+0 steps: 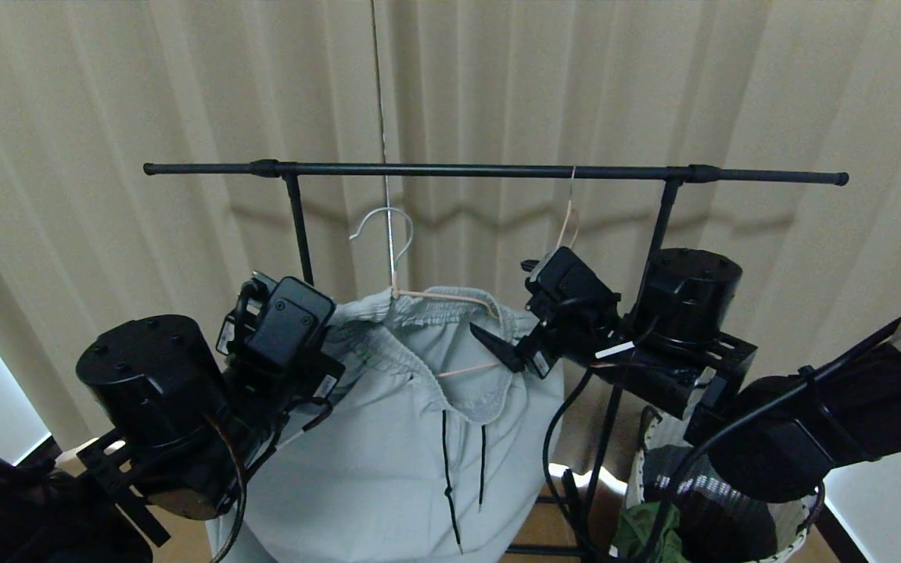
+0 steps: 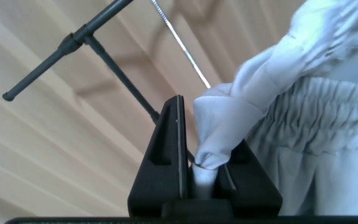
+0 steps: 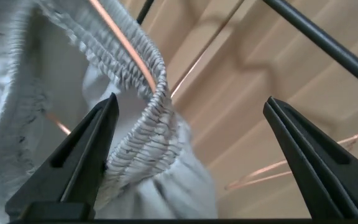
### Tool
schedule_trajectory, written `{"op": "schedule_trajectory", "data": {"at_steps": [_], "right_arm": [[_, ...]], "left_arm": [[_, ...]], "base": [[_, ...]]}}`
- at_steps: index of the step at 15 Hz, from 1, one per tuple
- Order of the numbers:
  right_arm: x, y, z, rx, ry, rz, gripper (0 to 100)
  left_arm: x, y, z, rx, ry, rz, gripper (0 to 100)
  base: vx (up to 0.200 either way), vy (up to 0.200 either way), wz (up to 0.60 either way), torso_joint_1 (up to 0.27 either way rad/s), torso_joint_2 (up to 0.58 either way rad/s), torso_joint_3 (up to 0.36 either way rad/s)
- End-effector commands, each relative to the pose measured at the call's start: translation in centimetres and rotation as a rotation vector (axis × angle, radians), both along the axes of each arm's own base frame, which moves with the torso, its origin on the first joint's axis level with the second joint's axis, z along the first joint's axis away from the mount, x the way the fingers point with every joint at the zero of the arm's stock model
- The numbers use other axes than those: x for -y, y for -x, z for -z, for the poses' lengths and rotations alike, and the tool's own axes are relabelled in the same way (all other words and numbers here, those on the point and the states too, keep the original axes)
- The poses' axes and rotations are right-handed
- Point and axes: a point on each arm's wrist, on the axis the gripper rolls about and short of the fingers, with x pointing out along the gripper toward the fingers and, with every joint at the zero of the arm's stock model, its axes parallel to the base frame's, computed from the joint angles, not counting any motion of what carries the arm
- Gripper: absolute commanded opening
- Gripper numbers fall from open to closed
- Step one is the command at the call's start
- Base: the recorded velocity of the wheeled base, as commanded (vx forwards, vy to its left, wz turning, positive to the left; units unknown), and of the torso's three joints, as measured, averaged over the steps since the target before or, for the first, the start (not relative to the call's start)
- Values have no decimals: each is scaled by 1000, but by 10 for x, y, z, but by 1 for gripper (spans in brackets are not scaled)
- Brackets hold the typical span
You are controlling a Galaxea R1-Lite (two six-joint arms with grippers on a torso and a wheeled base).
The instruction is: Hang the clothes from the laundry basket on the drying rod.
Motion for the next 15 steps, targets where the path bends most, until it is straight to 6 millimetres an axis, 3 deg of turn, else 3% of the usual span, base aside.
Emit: {"op": "schedule_trajectory", "data": {"at_steps": [1,10,11,15], "right_arm": [[-5,-8,5,-6,4,1,100],[-9,-5,5,-6,4,-8,100],[-8,-5,5,-6,4,-3,0],[-8,-3,3,0,1,-5,0]], "left_arm": [[3,10,-7,19,12,28,0],[12,20,-7,27,15,151,0],[11,21,-8,33,19,151,0],[11,21,-9,36,21,151,0]], "base": [[0,0,0,0,0,0],[0,0,0,0,0,0],[0,0,0,0,0,0],[0,0,0,0,0,0]]}}
